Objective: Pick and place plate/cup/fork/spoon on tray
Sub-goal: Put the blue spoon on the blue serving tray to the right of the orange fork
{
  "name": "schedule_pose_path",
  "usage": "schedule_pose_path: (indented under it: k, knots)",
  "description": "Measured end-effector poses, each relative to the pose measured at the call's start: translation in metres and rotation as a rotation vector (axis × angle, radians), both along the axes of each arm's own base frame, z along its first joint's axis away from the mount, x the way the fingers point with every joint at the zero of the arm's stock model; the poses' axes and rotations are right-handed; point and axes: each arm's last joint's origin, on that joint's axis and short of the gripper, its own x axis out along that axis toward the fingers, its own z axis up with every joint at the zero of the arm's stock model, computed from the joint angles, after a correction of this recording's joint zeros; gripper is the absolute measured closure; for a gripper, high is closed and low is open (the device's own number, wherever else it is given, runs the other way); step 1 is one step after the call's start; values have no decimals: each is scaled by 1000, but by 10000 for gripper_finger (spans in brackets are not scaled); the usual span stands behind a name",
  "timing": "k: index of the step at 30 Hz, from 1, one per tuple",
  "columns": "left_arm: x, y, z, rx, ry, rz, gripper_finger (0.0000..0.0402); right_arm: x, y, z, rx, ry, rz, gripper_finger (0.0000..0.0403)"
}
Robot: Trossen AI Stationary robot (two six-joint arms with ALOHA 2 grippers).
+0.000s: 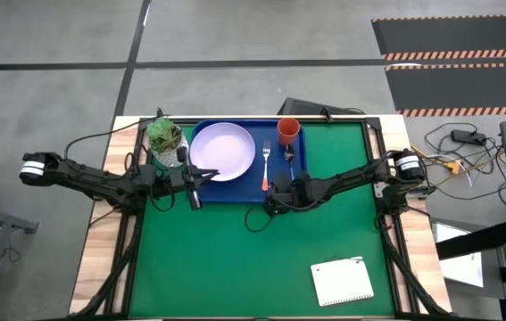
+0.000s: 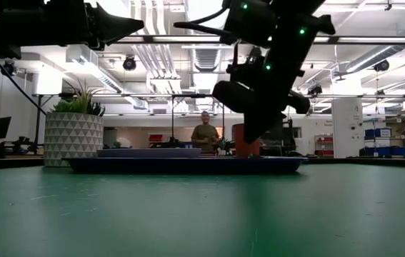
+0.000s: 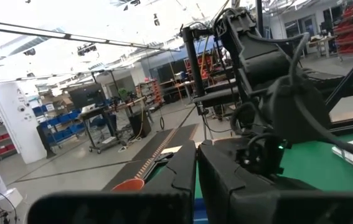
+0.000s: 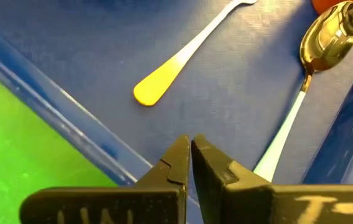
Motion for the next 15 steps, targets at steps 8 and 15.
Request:
schedule_pose_path:
  k: [8, 15]
  knots:
    - [0, 0, 0, 0, 0, 0, 402, 0, 3, 0, -7, -4, 0, 394]
    - [0, 0, 0, 0, 0, 0, 402, 0, 1, 1, -13, 3, 12, 394]
